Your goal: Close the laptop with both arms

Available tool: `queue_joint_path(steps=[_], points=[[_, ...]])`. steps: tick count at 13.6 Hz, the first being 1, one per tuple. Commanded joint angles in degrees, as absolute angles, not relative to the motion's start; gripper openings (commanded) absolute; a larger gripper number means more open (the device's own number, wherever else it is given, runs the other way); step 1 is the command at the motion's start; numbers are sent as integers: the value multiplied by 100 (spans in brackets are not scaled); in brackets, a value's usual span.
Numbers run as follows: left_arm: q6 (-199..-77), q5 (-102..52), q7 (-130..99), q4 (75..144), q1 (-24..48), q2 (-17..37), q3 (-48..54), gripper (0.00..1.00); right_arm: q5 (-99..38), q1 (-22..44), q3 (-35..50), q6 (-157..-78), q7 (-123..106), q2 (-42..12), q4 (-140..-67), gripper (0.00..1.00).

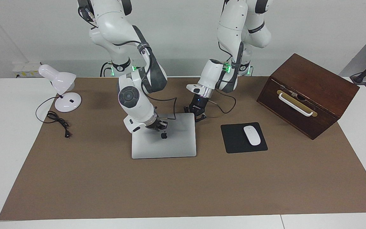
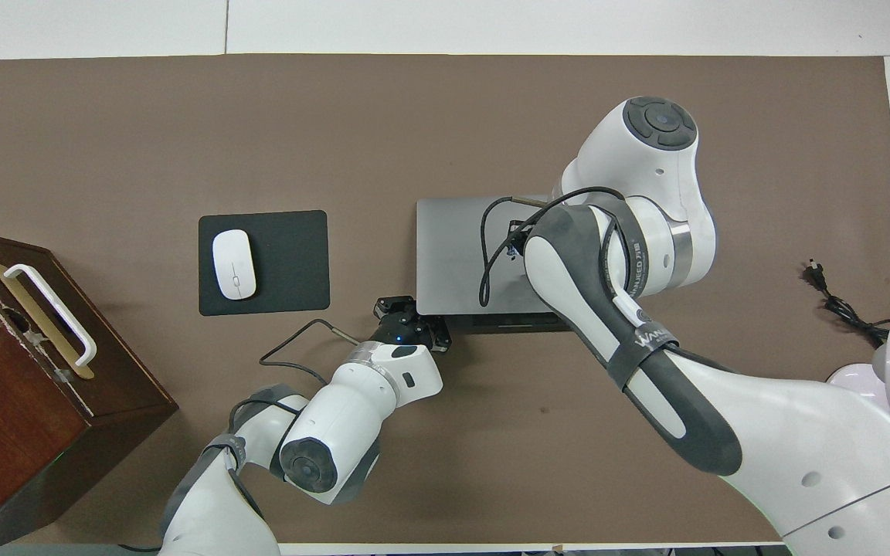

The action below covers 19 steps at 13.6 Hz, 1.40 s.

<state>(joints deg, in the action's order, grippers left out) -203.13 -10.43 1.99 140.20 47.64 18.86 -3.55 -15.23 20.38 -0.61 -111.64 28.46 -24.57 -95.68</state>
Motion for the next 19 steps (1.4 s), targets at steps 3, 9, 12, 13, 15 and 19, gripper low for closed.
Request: queue_joint_path(steps=[3, 9, 12, 13, 15, 19], points=[[-20092, -1134, 255, 14467, 4966, 2162, -378, 0, -1740, 2057, -53, -11627, 2953, -2426, -9887, 0], [-20101, -1134, 307, 14476, 4966, 2171, -378, 0, -1749, 2206, -53, -11655, 3198, -2426, -9835, 0], [-20092, -1134, 316, 14475, 4957, 2162, -387, 0, -1740, 2127, -53, -11164, 3252, -2303, -9494, 0], [-20092, -1134, 316, 14476, 4948, 2162, -387, 0, -1732, 2118, -96, -10971, 3261, -2224, -9362, 0], [-20092, -1134, 308, 14467, 4913, 2162, -387, 0, -1635, 1891, -132, -10645, 3200, -1996, -9116, 0], [-20083, -1169, 281, 14458, 4860, 2057, -387, 0, -873, 1407, -132, -10424, 3016, -1671, -8833, 0]])
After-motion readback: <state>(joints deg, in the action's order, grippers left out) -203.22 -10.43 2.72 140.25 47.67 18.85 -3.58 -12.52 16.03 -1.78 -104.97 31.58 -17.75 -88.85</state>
